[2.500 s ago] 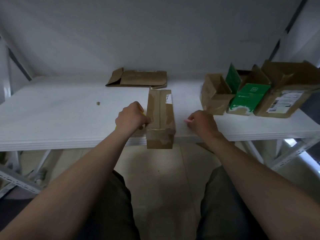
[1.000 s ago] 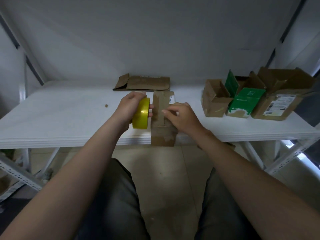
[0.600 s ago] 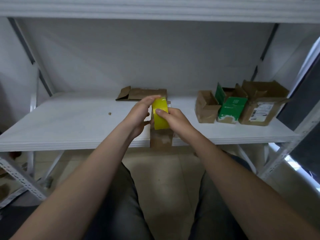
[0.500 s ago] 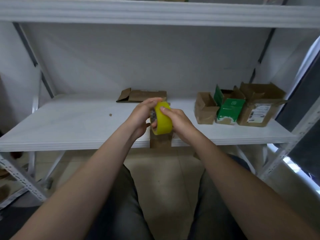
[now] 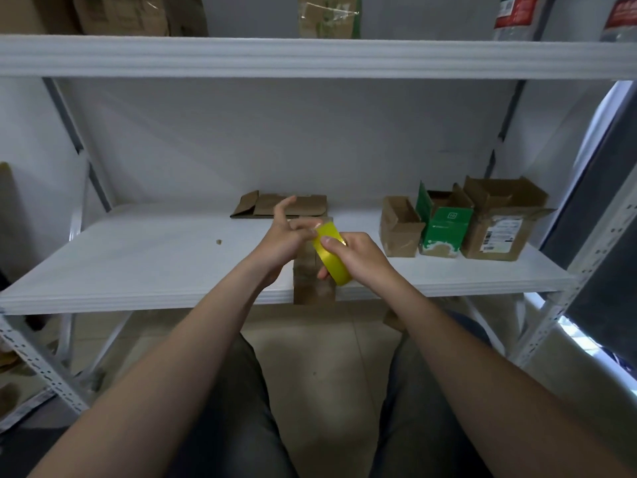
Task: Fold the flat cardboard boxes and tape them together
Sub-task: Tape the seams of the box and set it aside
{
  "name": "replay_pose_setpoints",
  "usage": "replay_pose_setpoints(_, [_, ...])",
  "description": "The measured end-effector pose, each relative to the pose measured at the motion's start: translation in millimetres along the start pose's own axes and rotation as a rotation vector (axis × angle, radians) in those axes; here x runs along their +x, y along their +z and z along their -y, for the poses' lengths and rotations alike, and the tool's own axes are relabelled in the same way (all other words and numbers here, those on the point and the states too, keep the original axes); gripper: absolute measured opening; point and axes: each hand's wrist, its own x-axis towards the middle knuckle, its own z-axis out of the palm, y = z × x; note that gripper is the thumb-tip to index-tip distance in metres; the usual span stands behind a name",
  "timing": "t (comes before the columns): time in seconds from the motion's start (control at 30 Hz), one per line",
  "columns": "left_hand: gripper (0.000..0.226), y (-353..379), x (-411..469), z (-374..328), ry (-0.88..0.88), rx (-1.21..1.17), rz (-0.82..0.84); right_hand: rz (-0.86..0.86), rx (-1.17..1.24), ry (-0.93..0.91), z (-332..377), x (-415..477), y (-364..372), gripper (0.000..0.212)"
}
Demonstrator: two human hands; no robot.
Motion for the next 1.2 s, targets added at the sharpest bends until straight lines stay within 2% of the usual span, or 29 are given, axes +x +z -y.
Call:
replay_pose_setpoints(0.23, [0.033,-6,8,-8,0.064,0.323,0.033,0.074,-0.158,-0.032,-11,-7,-3,0.025])
replay_pose_setpoints(0.4, [0.007,-9,10,-1,0.151,0.317,-0.018,0.081,-0.141,-0.057,-16,-7,-5,0.022])
replay_pose_setpoints(0.67, [0.008,-3,8,4,0.198,0.182,-0.118,0.05,0.033,-0.006,-6,-7,-8,0.032])
replay_pose_setpoints(0.83, [0.009,1,6,3,0.18,0.141,-0.084,-0.007,0.078,0.023,-10,-5,-13,0.04])
replay_pose_setpoints(0.97, [0.012,3,6,7,0.175,0.129,-0.078,0.014,0.074,0.028,-12,-7,-12,0.035])
replay_pose_setpoints(1.2, [0.014,6,2,7,0.196,0.077,-0.085,0.016,0.098,0.037,-9,-9,-17,0.043])
